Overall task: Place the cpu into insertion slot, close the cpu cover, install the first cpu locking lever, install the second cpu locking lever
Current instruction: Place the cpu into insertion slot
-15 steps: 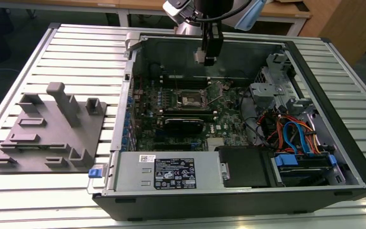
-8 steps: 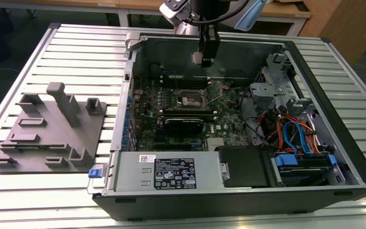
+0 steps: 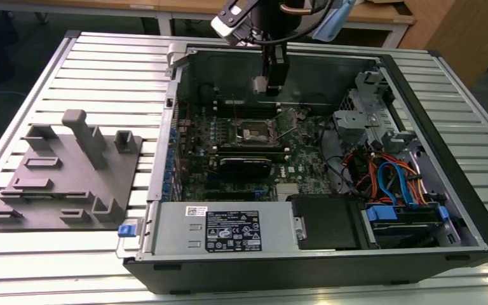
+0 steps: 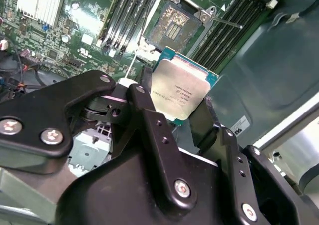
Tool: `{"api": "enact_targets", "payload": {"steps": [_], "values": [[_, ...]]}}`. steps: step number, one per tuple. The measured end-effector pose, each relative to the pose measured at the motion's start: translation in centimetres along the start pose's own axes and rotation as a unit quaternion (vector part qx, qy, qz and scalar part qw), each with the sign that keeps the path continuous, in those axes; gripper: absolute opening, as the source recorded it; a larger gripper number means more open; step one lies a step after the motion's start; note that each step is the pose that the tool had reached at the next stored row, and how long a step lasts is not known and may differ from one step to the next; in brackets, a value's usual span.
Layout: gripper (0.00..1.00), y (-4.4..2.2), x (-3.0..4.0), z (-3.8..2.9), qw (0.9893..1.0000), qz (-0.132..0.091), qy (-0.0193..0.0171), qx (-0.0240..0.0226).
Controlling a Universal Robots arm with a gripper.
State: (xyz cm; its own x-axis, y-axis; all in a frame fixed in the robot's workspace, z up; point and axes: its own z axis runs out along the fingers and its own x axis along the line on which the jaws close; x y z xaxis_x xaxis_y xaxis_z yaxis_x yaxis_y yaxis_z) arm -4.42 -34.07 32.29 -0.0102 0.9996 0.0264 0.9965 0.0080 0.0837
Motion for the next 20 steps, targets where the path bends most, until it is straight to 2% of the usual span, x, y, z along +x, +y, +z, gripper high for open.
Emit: {"api": "enact_targets", "payload": {"steps": [2, 5, 20], "values": [[0.54, -0.05, -0.01, 0.34, 1.0000, -0.008, 0.0007, 0.0009], [0.54, -0.08, -0.02, 0.69, 1.0000, -0.009, 0.0017, 0.0031], [0.54, -0.10, -0.01, 0.90, 1.0000, -0.009, 0.0017, 0.0035]]}}
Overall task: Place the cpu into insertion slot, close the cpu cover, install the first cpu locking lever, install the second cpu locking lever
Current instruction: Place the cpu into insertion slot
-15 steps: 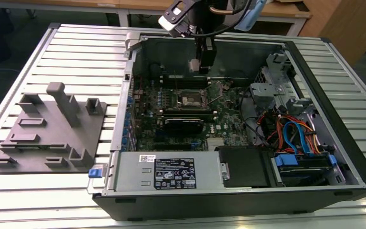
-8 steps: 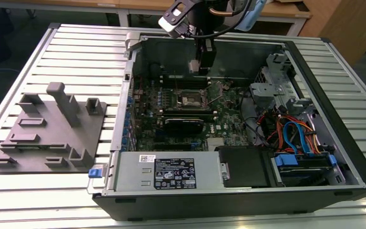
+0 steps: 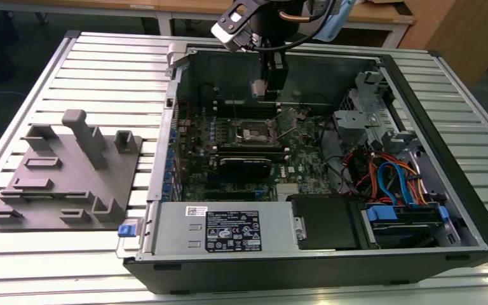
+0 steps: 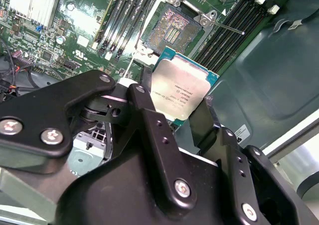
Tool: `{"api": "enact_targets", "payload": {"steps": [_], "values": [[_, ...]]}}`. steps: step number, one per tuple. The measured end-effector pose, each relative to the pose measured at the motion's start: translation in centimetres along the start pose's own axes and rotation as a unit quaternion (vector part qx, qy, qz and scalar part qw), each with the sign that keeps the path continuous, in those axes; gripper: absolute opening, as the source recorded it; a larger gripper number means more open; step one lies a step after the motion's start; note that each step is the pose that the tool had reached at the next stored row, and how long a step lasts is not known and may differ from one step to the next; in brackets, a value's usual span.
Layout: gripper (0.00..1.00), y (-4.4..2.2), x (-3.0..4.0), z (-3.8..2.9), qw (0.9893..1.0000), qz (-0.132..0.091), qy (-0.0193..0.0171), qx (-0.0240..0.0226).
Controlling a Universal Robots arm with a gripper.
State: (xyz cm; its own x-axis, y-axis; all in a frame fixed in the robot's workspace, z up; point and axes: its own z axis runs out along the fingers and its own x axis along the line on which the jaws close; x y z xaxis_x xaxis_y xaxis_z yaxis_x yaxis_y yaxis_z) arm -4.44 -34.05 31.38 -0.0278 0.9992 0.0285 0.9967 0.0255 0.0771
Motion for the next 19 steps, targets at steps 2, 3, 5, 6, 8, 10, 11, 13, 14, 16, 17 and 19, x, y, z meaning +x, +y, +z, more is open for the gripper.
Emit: {"api": "enact_targets", "payload": {"steps": [2, 3, 5, 6, 8, 10, 11, 13, 14, 16, 17, 19], "values": [[0.54, 0.00, 0.00, 0.00, 1.0000, 0.000, 0.0000, 0.0000], [0.54, 0.00, 0.00, 0.00, 1.0000, 0.000, 0.0000, 0.0000], [0.54, 0.00, 0.01, 0.03, 1.0000, 0.000, 0.0000, 0.0000], [0.54, 0.00, 0.01, 0.06, 1.0000, 0.000, 0.0001, -0.0001], [0.54, -0.01, 0.00, 0.17, 1.0000, 0.000, 0.0000, 0.0000], [0.54, -0.02, -0.01, 0.30, 1.0000, 0.000, 0.0000, 0.0000], [0.54, -0.03, -0.01, 0.36, 1.0000, 0.000, 0.0001, 0.0000], [0.54, -0.04, -0.01, 0.47, 1.0000, 0.000, 0.0000, 0.0000], [0.54, -0.04, -0.01, 0.53, 1.0000, 0.000, 0.0000, 0.0000], [0.54, -0.05, -0.02, 0.63, 1.0000, 0.000, -0.0001, 0.0000], [0.54, -0.05, -0.01, 0.66, 1.0000, 0.000, -0.0001, 0.0000], [0.54, -0.05, -0.02, 0.71, 1.0000, 0.000, 0.0000, 0.0000]]}}
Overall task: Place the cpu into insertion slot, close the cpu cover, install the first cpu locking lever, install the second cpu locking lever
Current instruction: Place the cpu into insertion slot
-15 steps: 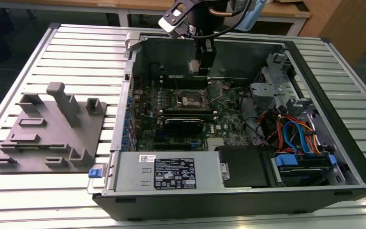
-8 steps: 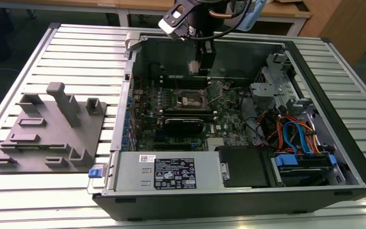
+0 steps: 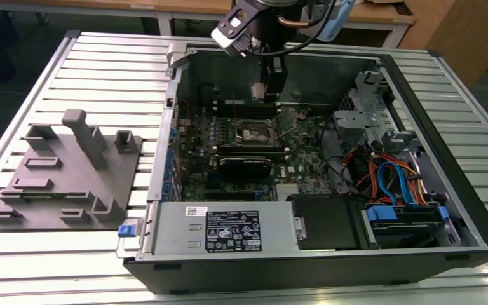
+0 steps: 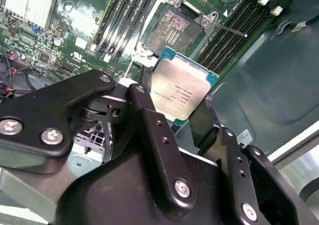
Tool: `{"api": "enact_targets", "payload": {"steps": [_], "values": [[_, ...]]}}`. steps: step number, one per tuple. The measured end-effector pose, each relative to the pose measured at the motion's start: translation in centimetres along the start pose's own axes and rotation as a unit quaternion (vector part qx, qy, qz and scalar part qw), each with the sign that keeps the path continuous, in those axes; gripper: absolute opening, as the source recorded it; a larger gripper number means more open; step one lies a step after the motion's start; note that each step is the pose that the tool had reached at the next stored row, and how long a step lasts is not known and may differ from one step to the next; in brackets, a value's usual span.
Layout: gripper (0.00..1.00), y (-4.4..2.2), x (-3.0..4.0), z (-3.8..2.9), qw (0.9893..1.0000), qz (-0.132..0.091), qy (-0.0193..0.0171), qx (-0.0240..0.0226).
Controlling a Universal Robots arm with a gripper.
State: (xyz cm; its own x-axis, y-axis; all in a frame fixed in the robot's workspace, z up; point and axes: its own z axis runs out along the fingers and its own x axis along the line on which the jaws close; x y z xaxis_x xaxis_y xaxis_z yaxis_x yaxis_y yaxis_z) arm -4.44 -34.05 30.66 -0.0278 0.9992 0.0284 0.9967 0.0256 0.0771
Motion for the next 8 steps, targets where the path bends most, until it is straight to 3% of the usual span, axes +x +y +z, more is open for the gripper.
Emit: {"api": "enact_targets", "payload": {"steps": [5, 8], "values": [[0.54, -0.05, -0.01, 0.53, 1.0000, 0.000, 0.0000, 0.0008], [0.54, -0.09, -0.03, 1.01, 1.0000, 0.000, 0.0001, 0.0056]]}}
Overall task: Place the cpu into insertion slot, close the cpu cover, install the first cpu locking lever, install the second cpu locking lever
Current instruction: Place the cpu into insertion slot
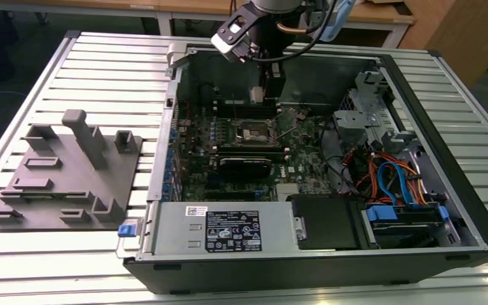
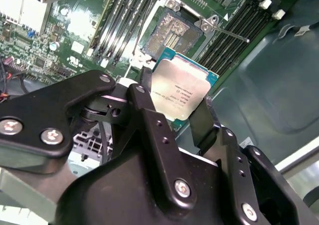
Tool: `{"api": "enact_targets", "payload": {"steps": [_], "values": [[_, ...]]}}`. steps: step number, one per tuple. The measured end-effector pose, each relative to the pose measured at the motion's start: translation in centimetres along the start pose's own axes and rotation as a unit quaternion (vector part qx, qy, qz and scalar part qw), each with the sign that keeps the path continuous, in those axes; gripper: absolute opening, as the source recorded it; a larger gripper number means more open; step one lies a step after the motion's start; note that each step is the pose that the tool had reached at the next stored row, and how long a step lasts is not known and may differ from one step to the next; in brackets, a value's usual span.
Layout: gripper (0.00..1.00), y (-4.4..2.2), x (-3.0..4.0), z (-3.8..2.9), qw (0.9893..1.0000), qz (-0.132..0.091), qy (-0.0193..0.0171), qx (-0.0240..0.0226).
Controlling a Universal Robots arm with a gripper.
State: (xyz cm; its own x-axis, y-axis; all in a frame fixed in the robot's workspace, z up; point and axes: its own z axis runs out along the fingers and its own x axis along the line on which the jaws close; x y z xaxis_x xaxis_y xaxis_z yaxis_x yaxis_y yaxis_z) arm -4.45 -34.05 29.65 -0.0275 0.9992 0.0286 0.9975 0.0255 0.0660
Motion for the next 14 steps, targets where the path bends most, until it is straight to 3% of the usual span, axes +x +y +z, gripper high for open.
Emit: {"api": "enact_targets", "payload": {"steps": [3, 14], "values": [[0.54, -0.03, -0.01, 0.46, 1.0000, 0.000, 0.0002, 0.0058], [0.54, -0.11, -0.07, 2.35, 1.0000, 0.007, -0.0002, 0.0057]]}}
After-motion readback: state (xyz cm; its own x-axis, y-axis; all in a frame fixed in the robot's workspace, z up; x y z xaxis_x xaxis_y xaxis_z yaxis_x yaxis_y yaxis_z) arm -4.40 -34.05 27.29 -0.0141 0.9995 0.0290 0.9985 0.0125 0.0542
